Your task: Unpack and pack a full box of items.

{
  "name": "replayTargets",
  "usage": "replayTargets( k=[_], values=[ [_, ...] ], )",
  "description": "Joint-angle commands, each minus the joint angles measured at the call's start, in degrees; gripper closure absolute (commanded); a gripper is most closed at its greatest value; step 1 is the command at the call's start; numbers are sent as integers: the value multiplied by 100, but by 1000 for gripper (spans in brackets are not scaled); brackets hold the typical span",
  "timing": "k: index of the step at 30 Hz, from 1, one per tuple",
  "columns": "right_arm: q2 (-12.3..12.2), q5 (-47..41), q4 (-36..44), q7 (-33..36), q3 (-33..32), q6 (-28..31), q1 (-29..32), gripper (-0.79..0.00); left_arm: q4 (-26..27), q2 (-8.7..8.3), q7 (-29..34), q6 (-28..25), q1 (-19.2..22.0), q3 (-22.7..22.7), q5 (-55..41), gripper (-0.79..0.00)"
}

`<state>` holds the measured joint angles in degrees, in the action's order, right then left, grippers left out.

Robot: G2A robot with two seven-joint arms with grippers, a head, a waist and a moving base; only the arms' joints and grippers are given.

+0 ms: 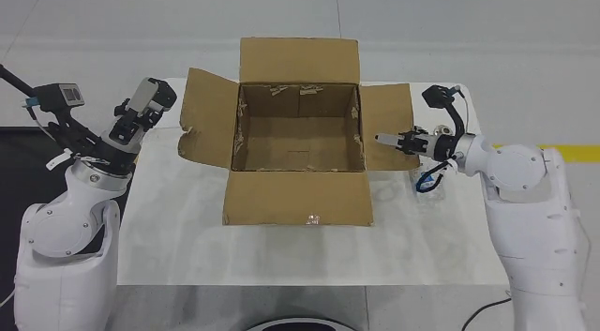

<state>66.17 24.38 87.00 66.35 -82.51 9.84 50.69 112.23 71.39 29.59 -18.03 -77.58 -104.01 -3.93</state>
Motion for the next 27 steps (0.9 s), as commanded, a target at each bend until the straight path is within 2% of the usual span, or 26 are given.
replayTargets(
  k=[1,7,11,16,20,27],
  values=[
    [-2,-7,-3,8,89,-2,-46,-785,0,0,0,0,0,0,0,-785],
    [-25,5,85,13,268,1,-118,-785,0,0,0,0,0,0,0,-785],
    [-97,408,280,-94,89,-143,-42,-785,0,0,0,0,0,0,0,-785],
    [-238,1234,775,-228,-401,-303,388,-785,0,0,0,0,0,0,0,-785],
    [-347,1980,1046,-6,-666,-330,801,-785,0,0,0,0,0,0,0,-785],
    [-450,2792,1213,518,-612,-199,1275,-785,0,0,0,0,0,0,0,-785]
  ],
)
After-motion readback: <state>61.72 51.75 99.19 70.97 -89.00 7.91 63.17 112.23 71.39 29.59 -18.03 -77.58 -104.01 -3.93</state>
